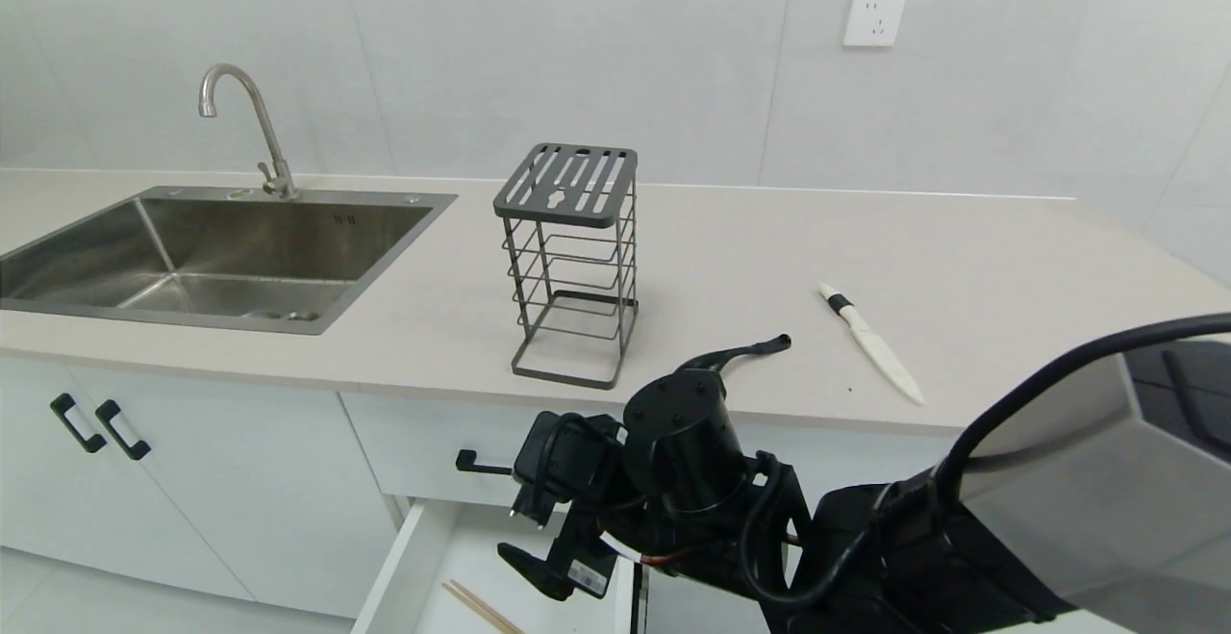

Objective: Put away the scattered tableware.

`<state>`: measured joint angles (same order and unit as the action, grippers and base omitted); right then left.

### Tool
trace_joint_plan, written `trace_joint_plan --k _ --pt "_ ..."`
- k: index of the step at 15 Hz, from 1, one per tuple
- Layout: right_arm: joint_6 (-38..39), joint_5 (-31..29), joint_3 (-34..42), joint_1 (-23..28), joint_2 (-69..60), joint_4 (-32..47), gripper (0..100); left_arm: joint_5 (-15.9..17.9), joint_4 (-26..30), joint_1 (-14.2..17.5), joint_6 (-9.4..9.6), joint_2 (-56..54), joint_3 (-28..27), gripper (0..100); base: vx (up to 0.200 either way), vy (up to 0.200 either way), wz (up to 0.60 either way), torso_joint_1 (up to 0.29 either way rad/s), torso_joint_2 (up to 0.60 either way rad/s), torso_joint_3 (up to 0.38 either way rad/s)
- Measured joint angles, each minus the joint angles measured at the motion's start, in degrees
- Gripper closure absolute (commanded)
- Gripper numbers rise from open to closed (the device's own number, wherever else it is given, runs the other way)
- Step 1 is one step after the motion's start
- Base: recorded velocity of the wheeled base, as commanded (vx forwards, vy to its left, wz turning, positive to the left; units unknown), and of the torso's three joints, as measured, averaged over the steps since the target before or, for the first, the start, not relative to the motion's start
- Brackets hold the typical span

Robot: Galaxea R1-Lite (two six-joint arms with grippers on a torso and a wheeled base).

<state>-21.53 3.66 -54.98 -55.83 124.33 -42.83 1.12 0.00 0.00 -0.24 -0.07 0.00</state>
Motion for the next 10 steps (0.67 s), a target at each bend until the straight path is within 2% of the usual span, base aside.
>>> trace_joint_plan --k 7,10 --pt "0.46 0.11 0.21 -0.04 0.37 0.71 0 0.00 0.00 0.00 -0.02 0.00 0.00 0 0.000 0.000 0.00 0.290 -0.55 -0.263" --pt "1.39 0.35 -0.11 -0.21 0.22 8.36 0 0.02 0.00 0.00 -0.05 0.00 0.00 0 0.000 0.000 0.00 0.129 -0.24 -0.116"
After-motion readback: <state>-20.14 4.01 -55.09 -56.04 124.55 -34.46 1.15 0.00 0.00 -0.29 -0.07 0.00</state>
